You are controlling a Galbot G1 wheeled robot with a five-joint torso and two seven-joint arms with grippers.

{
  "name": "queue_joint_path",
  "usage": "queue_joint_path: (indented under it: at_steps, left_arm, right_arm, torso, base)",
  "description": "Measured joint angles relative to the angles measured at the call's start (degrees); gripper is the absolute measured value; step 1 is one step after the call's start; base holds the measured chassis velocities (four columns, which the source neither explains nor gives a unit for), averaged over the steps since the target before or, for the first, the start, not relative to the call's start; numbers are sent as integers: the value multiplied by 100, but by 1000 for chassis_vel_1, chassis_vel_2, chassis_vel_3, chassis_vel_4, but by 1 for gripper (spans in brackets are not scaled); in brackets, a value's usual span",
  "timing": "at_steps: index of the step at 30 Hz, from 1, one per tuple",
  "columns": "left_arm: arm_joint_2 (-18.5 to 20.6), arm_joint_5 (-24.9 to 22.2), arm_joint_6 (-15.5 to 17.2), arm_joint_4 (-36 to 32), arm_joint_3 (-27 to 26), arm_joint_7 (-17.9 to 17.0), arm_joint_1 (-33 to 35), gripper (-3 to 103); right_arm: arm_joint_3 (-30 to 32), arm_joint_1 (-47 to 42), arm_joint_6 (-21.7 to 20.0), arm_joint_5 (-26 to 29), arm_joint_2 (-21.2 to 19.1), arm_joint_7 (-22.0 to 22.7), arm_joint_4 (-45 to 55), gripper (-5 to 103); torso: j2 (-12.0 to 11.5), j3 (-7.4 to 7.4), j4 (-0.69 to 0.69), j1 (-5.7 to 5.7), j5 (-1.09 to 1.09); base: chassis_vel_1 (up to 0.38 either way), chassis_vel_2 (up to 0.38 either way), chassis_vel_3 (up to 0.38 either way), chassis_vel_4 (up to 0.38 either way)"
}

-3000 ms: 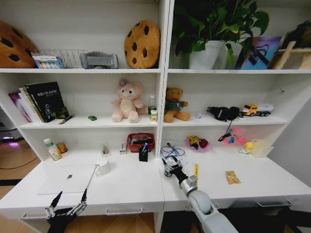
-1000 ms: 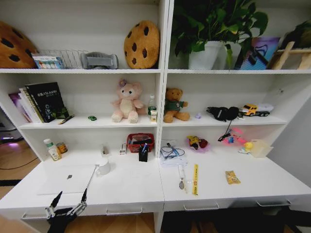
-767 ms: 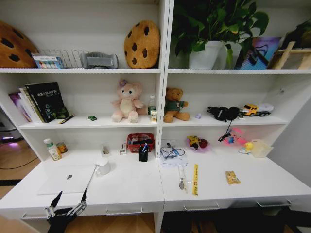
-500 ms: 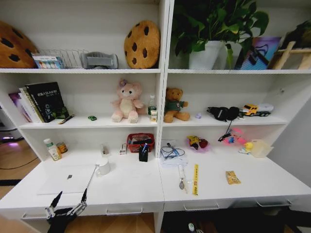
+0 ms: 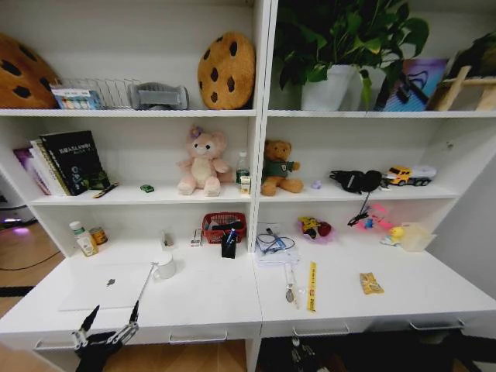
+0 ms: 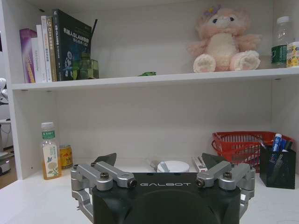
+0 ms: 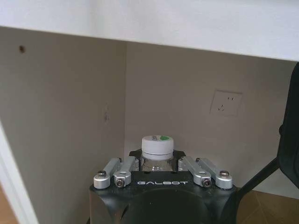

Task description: Organize the objects on the table.

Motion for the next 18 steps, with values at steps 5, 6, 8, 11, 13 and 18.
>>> queue_joint_path:
  at_steps: [5,6,8,11,13,18]
  left_arm:
    - [0,0,0,0,0,0,0,100]
    - [0,0,0,0,0,0,0,100]
    - [0,0,0,0,0,0,0,100]
    - [0,0,0,0,0,0,0,100]
    - [0,0,0,0,0,0,0,100]
    - [0,0,0,0,0,0,0,100]
  right_arm:
    - [-2,164,49,-51,77,299,-181,31]
    - [-2,164,49,-51,77,299,-181,31]
    - [-12,300,269,-185,75,720,-397,35]
    - [-16,333,366,-208,54,848,-481,40]
    - [-17,295,393,-138,-24,888,-562,57]
    - [-36,157,416,104,-43,859,-507,73]
  torso:
    - [0,0,1,-1,1]
    - [0,0,1,-1,1]
    - [1,0,1,-1,-1]
    - [1,-1,4,-1,0]
    - [1,0,-1,-1,-1]
    - [1,0,2,-2,1]
  base:
    - [0,0,0,0]
    - [0,0,0,0]
    - [0,0,0,0]
    - [0,0,0,0]
    - [0,0,0,0]
    - [0,0,0,0]
